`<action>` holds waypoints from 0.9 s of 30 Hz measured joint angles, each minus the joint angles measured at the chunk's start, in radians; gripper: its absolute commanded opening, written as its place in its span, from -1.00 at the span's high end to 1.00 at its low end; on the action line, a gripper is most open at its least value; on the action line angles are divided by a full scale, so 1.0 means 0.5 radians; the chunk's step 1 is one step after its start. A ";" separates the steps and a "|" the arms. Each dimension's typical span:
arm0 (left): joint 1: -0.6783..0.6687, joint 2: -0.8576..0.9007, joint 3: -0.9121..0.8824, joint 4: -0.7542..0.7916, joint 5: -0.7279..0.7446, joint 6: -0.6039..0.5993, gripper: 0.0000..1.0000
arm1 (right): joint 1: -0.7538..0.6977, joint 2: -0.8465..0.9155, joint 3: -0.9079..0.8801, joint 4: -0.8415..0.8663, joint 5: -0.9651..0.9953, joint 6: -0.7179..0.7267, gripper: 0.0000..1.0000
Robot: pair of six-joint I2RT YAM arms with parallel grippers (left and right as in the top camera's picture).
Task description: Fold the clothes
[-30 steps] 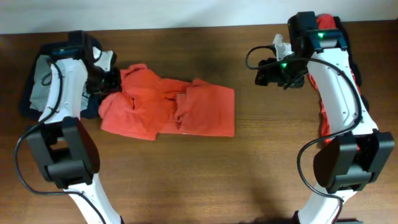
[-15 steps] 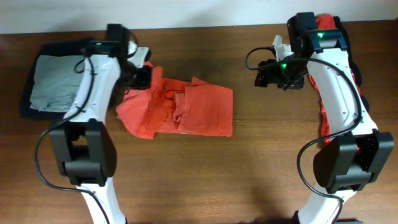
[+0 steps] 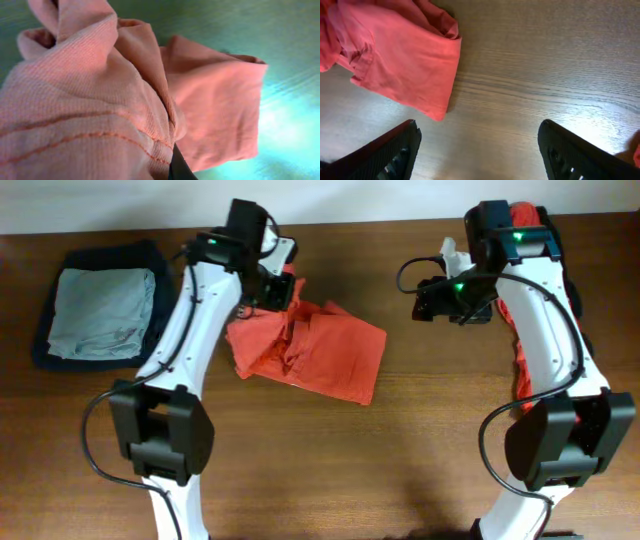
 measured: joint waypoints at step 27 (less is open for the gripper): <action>-0.598 0.000 0.000 0.005 -0.082 -0.036 0.34 | -0.162 0.000 0.000 0.001 0.000 0.002 -0.58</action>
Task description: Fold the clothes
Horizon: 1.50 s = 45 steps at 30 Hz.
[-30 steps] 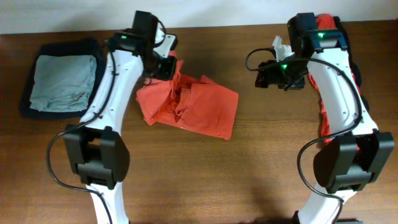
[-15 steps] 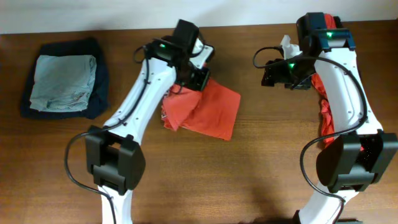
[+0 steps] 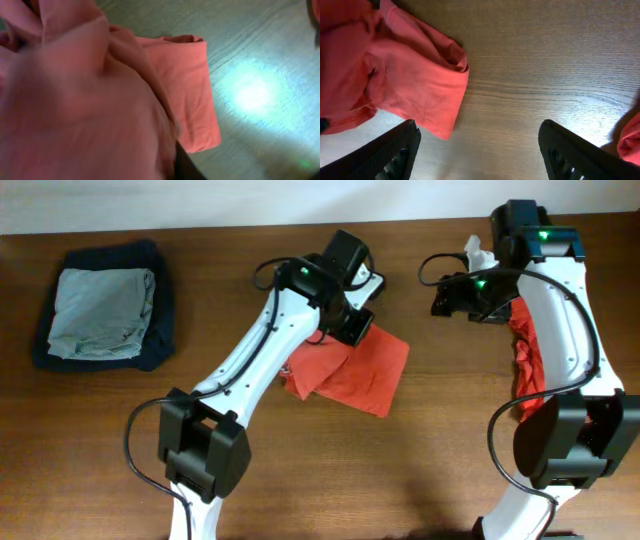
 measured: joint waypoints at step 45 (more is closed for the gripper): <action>0.907 0.002 0.523 -0.085 -0.015 -0.286 -0.74 | 0.716 -0.003 -0.407 0.496 -0.212 1.328 -0.70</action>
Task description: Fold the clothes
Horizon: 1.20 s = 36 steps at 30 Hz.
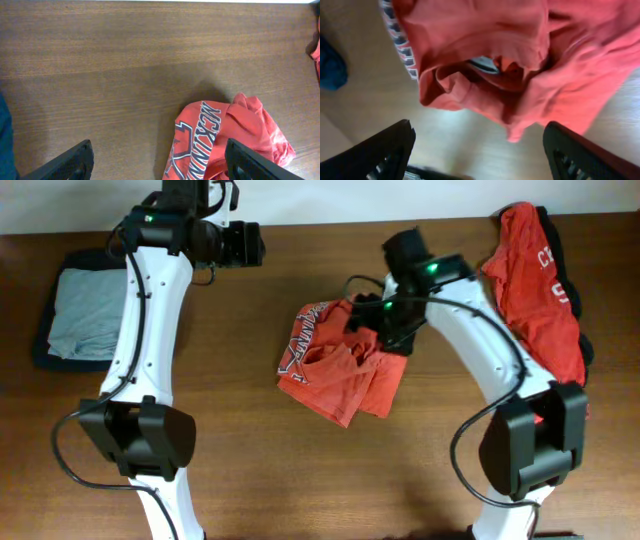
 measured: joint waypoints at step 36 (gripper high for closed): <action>0.000 0.000 0.000 -0.015 -0.085 0.008 -0.74 | 0.213 0.000 -0.269 0.356 0.333 -0.417 0.08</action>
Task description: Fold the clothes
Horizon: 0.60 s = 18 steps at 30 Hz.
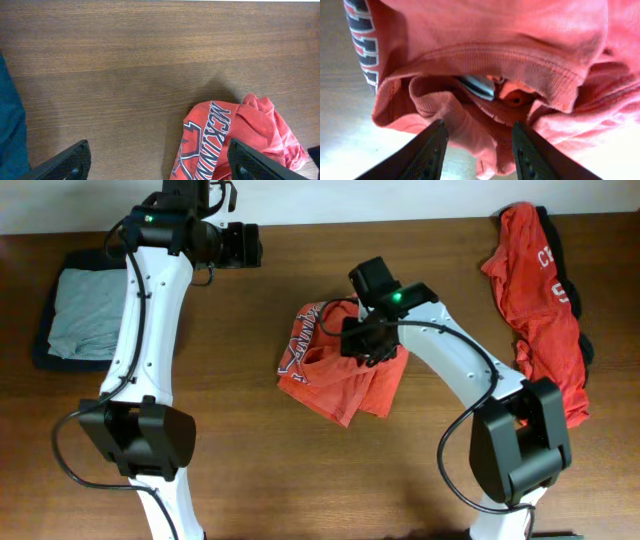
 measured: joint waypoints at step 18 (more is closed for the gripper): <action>0.000 0.000 0.000 -0.011 -0.005 0.001 -0.74 | 0.101 0.000 -0.001 -0.098 0.066 -0.181 0.92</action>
